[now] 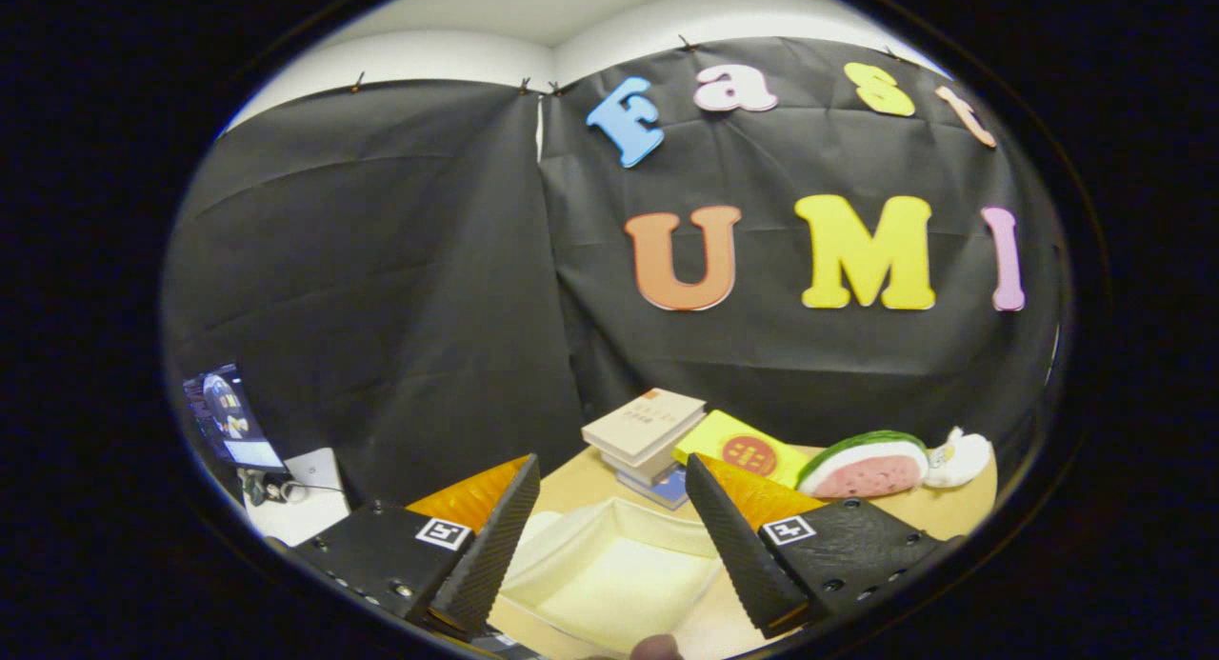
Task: Open the storage box then place both shoes into the box .Put the left shoe in first, then the right shoe, with the right side of both shoes facing outward in a uniform manner.
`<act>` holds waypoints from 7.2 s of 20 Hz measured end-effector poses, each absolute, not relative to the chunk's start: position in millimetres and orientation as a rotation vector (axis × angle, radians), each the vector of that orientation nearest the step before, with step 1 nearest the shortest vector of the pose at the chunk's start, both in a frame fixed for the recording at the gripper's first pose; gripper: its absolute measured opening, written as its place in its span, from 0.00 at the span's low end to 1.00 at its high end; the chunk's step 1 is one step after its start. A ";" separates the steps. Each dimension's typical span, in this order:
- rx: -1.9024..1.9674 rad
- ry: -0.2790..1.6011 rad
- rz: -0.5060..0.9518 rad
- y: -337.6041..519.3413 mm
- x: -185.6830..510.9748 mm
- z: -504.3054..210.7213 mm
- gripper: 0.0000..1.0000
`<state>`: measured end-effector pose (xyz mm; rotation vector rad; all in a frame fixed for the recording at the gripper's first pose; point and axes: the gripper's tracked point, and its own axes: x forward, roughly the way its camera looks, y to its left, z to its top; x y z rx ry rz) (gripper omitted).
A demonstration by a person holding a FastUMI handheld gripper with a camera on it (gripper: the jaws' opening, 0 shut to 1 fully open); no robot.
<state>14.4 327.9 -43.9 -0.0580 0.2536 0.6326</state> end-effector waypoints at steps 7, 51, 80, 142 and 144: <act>-0.083 0.233 0.436 137.0 26.0 -61.3 0.95; 0.271 1.056 0.164 24.4 39.7 -375.4 0.00; 0.543 0.844 0.147 383.2 9.6 -233.8 0.00; -0.028 0.575 -0.031 -178.4 -14.8 -311.5 0.96; -0.035 0.617 0.001 -181.3 2.0 -337.1 0.96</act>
